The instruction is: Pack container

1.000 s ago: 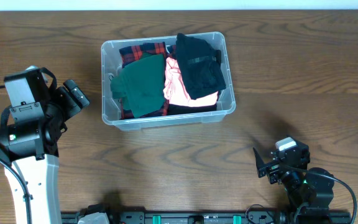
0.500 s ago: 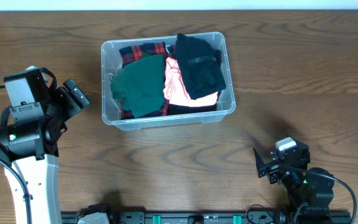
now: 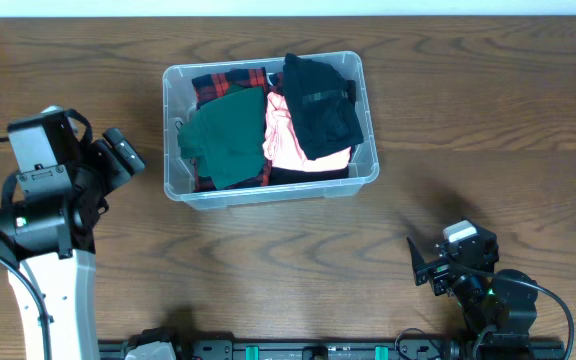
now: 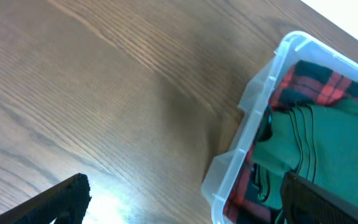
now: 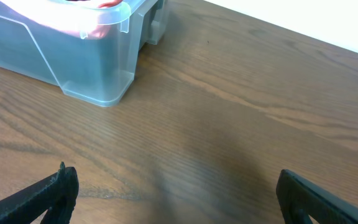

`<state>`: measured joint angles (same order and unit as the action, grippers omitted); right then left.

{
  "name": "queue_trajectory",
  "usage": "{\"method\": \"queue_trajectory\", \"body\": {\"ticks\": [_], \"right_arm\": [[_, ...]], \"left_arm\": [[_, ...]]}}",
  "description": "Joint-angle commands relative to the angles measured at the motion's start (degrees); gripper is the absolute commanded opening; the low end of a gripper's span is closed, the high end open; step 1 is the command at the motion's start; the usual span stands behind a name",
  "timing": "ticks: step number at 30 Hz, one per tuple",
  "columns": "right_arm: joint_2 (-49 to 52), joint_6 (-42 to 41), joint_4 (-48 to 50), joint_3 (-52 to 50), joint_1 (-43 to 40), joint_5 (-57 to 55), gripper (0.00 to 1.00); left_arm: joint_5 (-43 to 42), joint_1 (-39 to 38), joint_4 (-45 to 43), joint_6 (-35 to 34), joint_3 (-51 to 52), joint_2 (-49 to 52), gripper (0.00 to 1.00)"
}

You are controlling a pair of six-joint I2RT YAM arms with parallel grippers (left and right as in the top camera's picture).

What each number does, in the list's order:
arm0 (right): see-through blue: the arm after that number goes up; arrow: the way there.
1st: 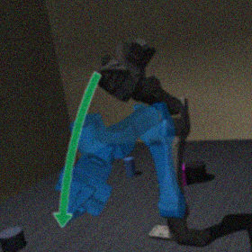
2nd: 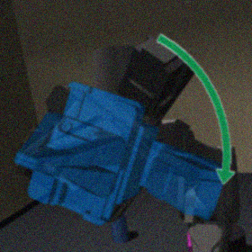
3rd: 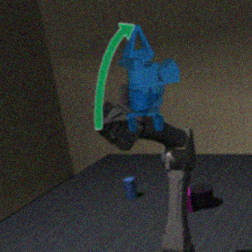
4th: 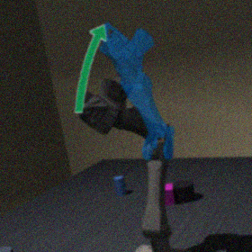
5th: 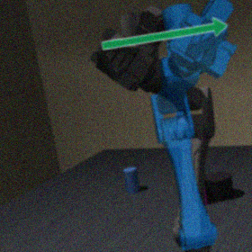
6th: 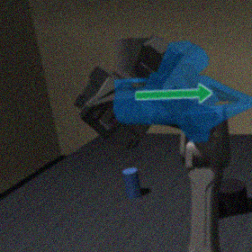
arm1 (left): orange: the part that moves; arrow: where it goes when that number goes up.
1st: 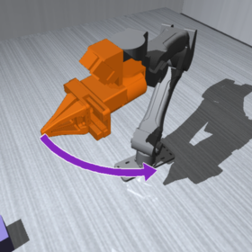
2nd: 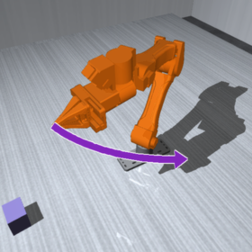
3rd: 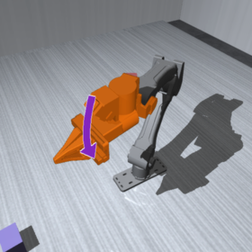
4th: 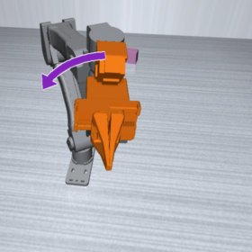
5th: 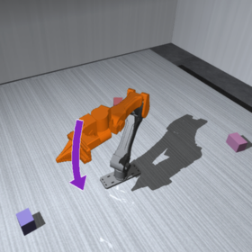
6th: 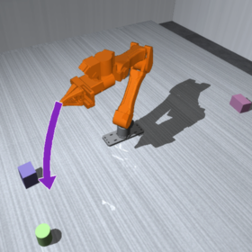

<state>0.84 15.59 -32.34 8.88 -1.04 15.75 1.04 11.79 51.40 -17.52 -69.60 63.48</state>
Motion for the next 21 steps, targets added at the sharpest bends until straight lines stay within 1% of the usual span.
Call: {"method": "queue_trajectory", "body": {"ticks": [1,4,6,11,15,17,21], "right_arm": [[-0.52,-0.79,-0.02,-0.20,-0.81,-0.33,0.99],[-0.52,-0.79,-0.02,-0.20,-0.81,-0.33,0.99],[-0.52,-0.79,0.00,-0.20,-0.81,-0.33,0.99],[-0.52,-0.79,-0.02,-0.20,-0.81,-0.33,0.99],[-0.52,-0.79,-0.02,-0.20,-0.81,-0.33,0.99],[-0.52,-0.79,0.00,-0.20,-0.81,-0.33,0.99],[-0.52,-0.79,-0.02,-0.20,-0.81,-0.33,0.99]], "left_arm": [[3.32,-2.16,0.44,3.10,1.66,-4.72,0.98],[3.30,-3.76,-0.57,3.43,3.78,-9.70,0.98],[3.28,-4.15,-3.87,3.80,6.88,-13.35,0.98],[2.82,-4.61,-19.85,5.97,20.24,-24.37,0.98],[2.62,-4.66,-32.65,5.97,32.13,-33.77,0.98],[2.60,-4.68,-37.40,5.97,37.33,-37.99,0.98],[2.67,-5.90,-42.56,7.17,45.22,-44.65,0.98]]}}
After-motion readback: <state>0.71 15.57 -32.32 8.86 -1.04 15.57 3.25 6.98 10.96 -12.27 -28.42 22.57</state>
